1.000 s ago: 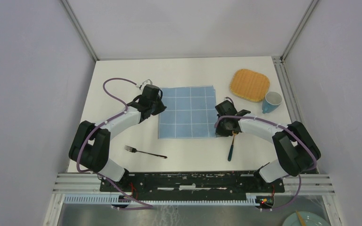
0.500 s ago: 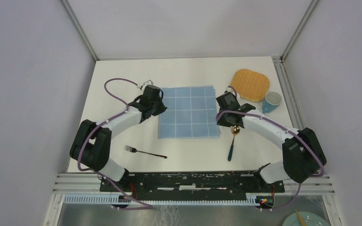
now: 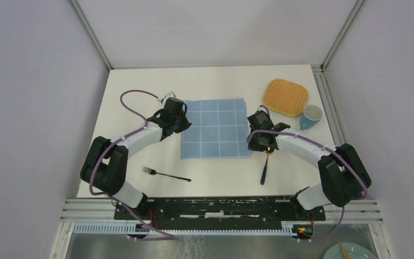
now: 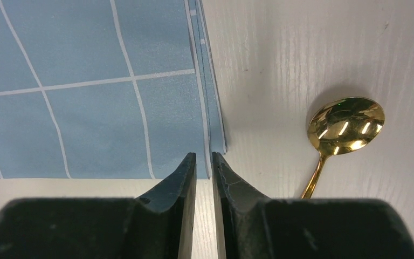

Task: Set the dinner table for one person
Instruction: Adjust the napkin at the center of the board.

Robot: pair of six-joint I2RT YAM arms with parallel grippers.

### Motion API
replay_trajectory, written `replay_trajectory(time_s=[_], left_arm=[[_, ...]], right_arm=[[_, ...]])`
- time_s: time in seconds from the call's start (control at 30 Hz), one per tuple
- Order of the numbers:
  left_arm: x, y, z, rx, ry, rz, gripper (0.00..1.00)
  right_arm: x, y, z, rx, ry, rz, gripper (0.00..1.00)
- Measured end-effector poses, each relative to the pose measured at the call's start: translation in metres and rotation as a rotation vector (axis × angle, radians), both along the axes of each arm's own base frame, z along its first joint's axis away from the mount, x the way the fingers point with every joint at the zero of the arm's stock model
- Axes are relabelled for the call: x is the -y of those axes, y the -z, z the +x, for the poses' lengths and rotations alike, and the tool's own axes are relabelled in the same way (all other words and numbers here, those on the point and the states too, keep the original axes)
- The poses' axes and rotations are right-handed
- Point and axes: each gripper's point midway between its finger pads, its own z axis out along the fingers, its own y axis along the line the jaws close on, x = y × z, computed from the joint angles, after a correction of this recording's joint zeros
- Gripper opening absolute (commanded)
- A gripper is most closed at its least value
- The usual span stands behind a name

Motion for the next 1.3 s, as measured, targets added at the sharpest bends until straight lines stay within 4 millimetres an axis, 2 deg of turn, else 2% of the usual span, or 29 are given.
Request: replay_trajectory(time_s=[0.43, 0.8, 1.3], left_arm=[[0.002, 0.002, -0.001, -0.008, 0.009, -0.004, 0.02], [0.002, 0.002, -0.001, -0.007, 0.009, -0.004, 0.02], [0.003, 0.002, -0.001, -0.007, 0.012, -0.004, 0.02]], right_arm=[[-0.009, 0.017, 0.006, -0.038, 0.028, 0.059, 0.23], [-0.003, 0.018, -0.001, -0.078, 0.034, 0.032, 0.24], [-0.010, 0.019, -0.001, -0.093, 0.038, 0.066, 0.28]])
